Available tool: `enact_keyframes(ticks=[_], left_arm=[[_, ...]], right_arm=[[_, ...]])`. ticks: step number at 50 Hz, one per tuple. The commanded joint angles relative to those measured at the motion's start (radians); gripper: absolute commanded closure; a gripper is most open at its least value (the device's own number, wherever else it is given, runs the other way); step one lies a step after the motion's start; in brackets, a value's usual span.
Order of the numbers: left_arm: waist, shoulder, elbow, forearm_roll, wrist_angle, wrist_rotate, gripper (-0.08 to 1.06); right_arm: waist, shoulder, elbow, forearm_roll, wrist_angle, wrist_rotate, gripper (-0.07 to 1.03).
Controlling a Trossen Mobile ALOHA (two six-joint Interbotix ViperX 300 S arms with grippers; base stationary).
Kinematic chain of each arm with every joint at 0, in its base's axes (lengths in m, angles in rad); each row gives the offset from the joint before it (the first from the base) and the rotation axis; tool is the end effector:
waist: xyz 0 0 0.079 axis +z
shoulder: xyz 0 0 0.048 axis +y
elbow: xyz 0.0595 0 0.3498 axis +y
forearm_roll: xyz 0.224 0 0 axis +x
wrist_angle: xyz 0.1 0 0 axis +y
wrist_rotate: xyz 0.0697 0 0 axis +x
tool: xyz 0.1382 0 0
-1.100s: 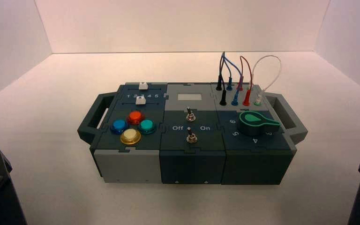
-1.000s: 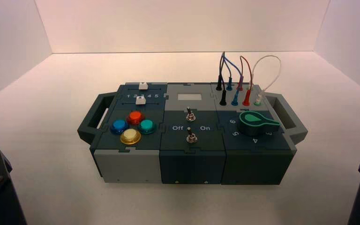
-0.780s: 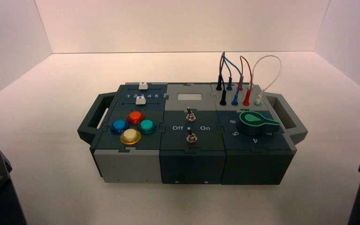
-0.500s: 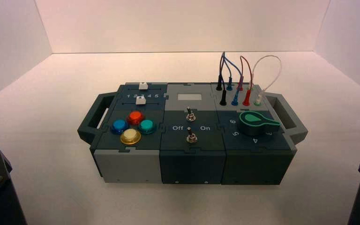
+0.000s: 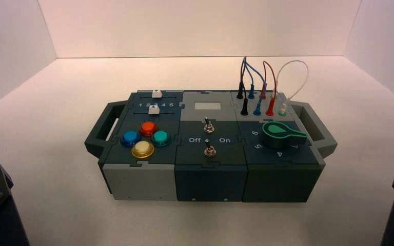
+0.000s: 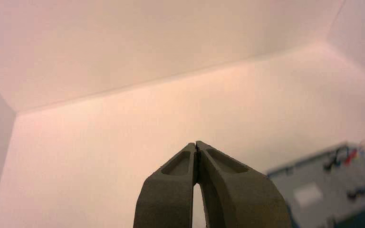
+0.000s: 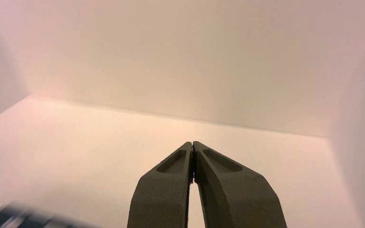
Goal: Push the yellow button with the right gripper.
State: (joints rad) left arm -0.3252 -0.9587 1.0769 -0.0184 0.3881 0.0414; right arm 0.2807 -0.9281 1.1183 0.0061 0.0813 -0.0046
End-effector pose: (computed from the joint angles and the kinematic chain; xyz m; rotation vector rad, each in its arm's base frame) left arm 0.2378 -0.0817 0.2377 0.1042 0.4982 -0.3312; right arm 0.2633 0.0760 0.2673 -0.0366 0.2699 0.2793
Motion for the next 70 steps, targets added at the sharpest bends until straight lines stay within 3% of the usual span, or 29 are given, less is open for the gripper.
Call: enact_keyframes(ticks=[1,6,12,21,38,45,50,60,70], left_arm=[[-0.008,0.006,-0.048,0.000,0.071,0.025,1.01],[-0.008,0.023,-0.057,0.000,0.101,0.028,1.01],[-0.006,0.048,-0.064,-0.008,0.117,0.029,1.01],[-0.018,0.101,-0.066,-0.014,0.146,0.029,1.01],[-0.028,0.183,-0.061,-0.002,0.144,0.029,1.01],[-0.014,0.207,-0.063,0.002,0.150,0.029,1.01],[0.040,0.215,-0.069,0.002,0.163,0.029,1.01],[0.109,0.215,-0.075,0.000,0.166,0.029,1.01],[0.132,0.225,-0.074,0.000,0.169,0.028,1.01]], right_arm=[[0.129,0.038,-0.064,0.003,0.058,0.000,0.99],[0.216,0.080,-0.095,0.008,0.110,0.003,0.99],[0.342,0.153,-0.129,0.054,0.169,0.005,0.99],[0.469,0.270,-0.173,0.138,0.213,0.005,0.99],[0.672,0.560,-0.316,0.230,0.307,0.005,0.99],[0.730,0.638,-0.364,0.262,0.337,0.005,0.99],[0.769,0.716,-0.413,0.287,0.383,0.003,0.99],[0.799,0.834,-0.463,0.302,0.449,0.000,0.99],[0.811,0.920,-0.483,0.311,0.459,-0.003,0.99]])
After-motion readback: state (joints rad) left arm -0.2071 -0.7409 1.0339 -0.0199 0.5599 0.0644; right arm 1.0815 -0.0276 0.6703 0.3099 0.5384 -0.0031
